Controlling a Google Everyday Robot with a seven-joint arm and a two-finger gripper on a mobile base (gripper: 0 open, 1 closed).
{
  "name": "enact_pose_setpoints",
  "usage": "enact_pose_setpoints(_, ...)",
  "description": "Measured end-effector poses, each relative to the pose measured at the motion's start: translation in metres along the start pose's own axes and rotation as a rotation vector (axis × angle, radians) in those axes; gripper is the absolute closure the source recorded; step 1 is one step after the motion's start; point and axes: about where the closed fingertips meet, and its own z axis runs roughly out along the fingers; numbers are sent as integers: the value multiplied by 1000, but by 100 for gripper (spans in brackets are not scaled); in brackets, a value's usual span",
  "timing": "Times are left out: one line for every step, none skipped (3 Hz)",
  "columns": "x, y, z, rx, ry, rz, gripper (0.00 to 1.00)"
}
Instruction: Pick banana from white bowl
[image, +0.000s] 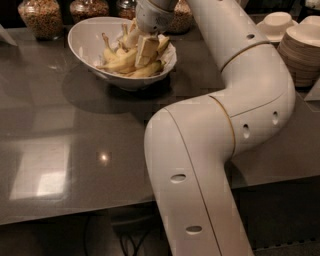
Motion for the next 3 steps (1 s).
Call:
enact_pose_setpoints(3,5,-1,-12,-4,8,65)
enact_pose_setpoints(3,7,-1,-18,-6,7,62)
enact_pose_setpoints(-4,3,3,-19,-13,-17,53)
